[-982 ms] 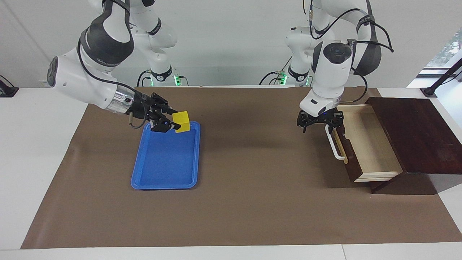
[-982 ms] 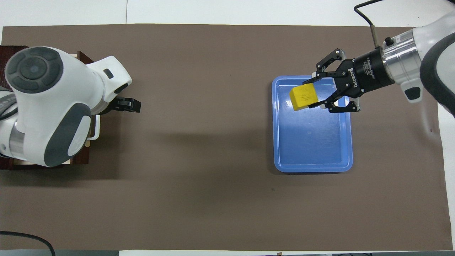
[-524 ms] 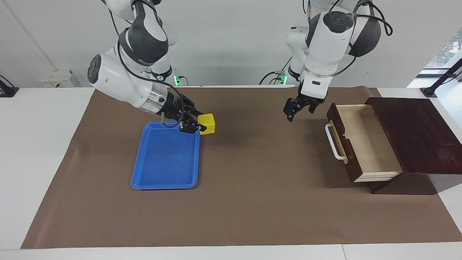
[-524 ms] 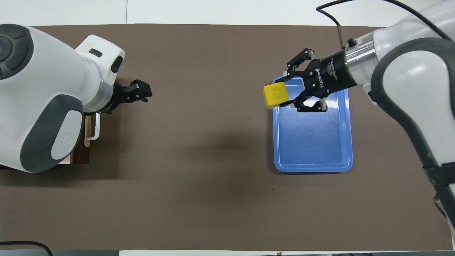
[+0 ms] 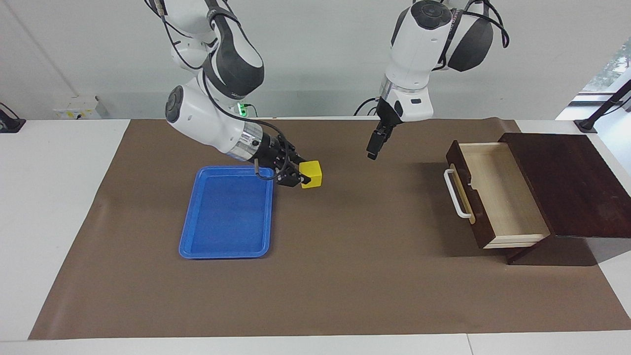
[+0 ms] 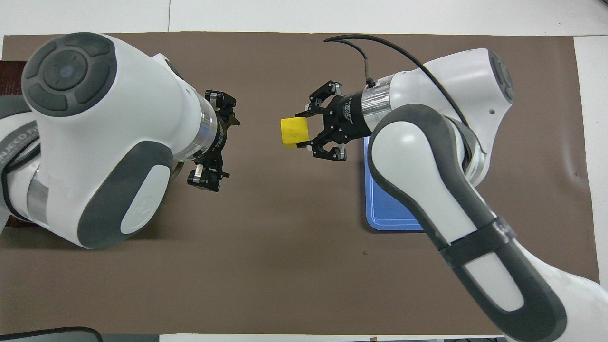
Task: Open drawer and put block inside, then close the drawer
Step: 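Carry the block toward the left gripper while the left gripper approaches, then grasp the yellow block with the left gripper and open the right gripper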
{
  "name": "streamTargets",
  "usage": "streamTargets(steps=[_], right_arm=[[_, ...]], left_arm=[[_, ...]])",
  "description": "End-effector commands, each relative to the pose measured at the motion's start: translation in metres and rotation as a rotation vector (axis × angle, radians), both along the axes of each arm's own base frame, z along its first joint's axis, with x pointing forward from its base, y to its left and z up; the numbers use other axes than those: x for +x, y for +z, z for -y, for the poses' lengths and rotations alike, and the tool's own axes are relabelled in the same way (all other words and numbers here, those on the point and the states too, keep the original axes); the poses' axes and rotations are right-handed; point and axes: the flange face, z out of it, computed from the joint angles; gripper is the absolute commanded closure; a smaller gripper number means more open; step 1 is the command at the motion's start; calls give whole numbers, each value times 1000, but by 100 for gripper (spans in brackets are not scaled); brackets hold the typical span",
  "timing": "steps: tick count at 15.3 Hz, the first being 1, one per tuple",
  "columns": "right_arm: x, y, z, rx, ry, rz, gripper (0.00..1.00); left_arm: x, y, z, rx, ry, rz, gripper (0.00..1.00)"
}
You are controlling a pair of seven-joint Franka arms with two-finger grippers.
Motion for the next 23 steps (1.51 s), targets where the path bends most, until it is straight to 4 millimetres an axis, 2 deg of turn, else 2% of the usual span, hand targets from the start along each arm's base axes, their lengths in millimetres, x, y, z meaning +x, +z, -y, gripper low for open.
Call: streamTargets(steps=[1,3,5,9,12,23], right_arm=[[4,-3,-21,31,-58,-8,100],[5,-5,-36,43,-67,-12,100],[4,-6,-42,48,-60,-14,100],[4,-6,-40,49,-59,-21,100],[6,-5,-38,57,-66,-25,100],[8,-4,-34,60,-68,-27,100]], left_arm=[[10,-18,40,22,111,-38,0],[22,-27,46,39,177,-29,0],[29,-32,49,43,192,-26,0],[36,-32,42,69,201,-3,0],[48,-33,34,79,224,5,0],[41,-41,57,92,235,46,0]])
